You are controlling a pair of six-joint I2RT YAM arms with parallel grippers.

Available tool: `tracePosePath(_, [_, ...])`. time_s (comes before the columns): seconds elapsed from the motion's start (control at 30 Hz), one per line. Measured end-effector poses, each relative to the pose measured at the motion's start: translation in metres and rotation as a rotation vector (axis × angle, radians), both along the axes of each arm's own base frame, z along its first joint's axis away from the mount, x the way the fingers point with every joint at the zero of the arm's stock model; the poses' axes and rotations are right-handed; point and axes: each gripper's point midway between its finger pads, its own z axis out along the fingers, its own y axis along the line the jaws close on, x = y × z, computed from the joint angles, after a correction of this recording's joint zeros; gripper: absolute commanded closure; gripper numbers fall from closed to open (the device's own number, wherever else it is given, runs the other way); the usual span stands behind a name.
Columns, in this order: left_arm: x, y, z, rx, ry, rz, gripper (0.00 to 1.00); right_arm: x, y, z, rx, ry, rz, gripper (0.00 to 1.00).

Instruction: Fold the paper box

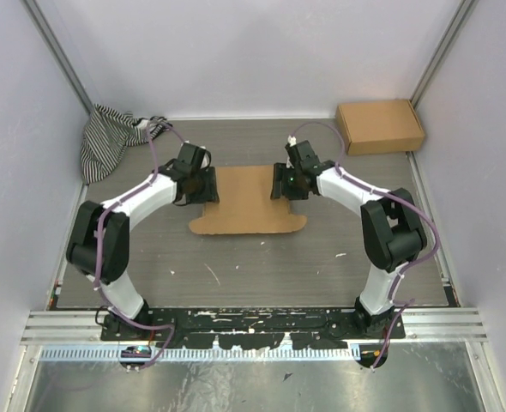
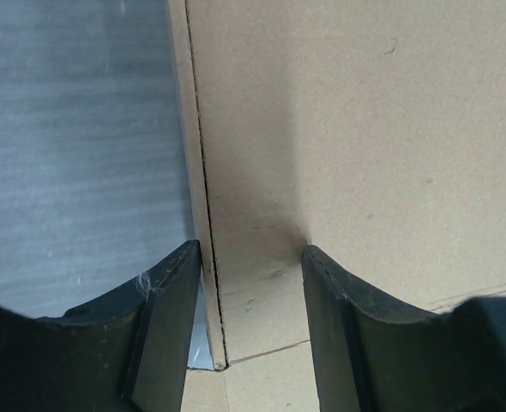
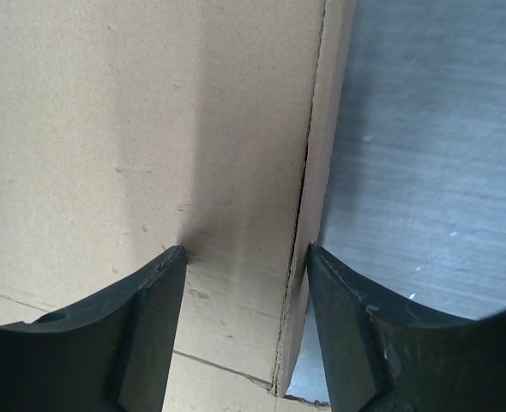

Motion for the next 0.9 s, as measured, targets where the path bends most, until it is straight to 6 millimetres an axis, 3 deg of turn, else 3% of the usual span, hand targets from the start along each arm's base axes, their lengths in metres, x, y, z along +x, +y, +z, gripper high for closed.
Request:
tracePosePath(0.17, [0.03, -0.01, 0.012, -0.032, -0.025, 0.0, 0.38, 0.027, -0.012, 0.01, -0.018, -0.019, -0.059, 0.32])
tracePosePath(0.3, [0.049, -0.008, 0.037, -0.05, -0.074, 0.006, 0.34, 0.05, -0.021, 0.037, -0.02, -0.069, -0.103, 0.28])
tracePosePath(0.47, [0.061, 0.015, 0.064, -0.012, -0.119, 0.074, 0.23, 0.068, -0.035, 0.072, -0.02, -0.152, -0.158, 0.09])
tracePosePath(0.57, [0.049, 0.03, 0.077, 0.017, -0.125, 0.097, 0.21, 0.051, -0.045, 0.085, 0.005, -0.186, -0.164, 0.1])
tracePosePath(0.67, [0.019, 0.038, 0.076, 0.004, -0.137, 0.082, 0.23, 0.01, -0.052, 0.08, 0.047, -0.193, -0.141, 0.1])
tracePosePath(0.77, [-0.026, 0.046, 0.052, -0.033, -0.117, 0.073, 0.23, -0.035, -0.06, 0.05, 0.073, -0.16, -0.127, 0.09])
tracePosePath(0.9, [-0.058, 0.051, 0.029, -0.065, -0.092, 0.077, 0.23, -0.068, -0.062, 0.016, 0.055, -0.086, -0.108, 0.08])
